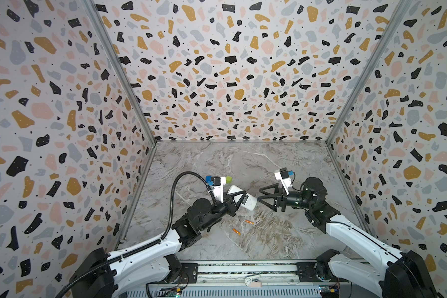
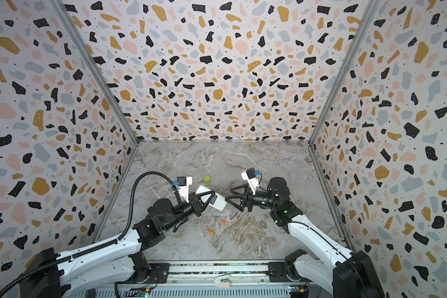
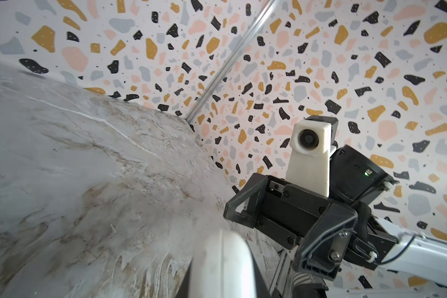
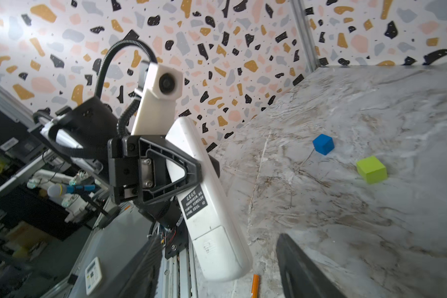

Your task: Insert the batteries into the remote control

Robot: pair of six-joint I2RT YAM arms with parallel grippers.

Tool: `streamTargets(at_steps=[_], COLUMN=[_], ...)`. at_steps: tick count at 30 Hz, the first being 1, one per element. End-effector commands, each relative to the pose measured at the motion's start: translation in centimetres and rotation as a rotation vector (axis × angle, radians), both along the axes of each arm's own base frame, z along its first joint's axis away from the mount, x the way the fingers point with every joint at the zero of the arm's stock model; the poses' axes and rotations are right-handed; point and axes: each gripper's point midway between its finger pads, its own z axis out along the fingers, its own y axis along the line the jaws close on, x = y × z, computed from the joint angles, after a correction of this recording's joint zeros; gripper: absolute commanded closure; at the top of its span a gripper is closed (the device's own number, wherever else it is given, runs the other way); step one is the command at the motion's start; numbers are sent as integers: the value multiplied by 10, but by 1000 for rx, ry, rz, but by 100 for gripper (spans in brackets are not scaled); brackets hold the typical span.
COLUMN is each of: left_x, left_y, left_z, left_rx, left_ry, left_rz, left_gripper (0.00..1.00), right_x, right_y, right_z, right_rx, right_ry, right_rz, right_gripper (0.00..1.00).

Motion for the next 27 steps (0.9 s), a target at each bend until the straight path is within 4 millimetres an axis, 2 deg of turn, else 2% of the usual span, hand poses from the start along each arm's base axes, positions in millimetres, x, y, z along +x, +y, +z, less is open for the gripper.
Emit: streamTargets(at_steps=[1, 6, 11, 17, 27], left_x=[13, 21, 26, 32, 36], left_y=[17, 25, 23, 15, 4], left_z=[18, 1, -14, -29, -44], left_rx=[-148, -159, -165, -170, -175], left_ry=[-5, 57, 89, 117, 142], left_rz=[110, 179, 198, 197, 177], left_gripper=[100, 100, 100, 100, 100], right_x=[7, 11, 16, 21, 24], right_y=[-1, 2, 11, 22, 28], right_z=[-9, -33, -53, -59, -89], right_rx=[18, 0, -15, -2, 4], right_ry=[94, 170, 229, 254, 338], right_rz=[-45, -61, -68, -53, -43], right_gripper=[27, 27, 27, 27, 34])
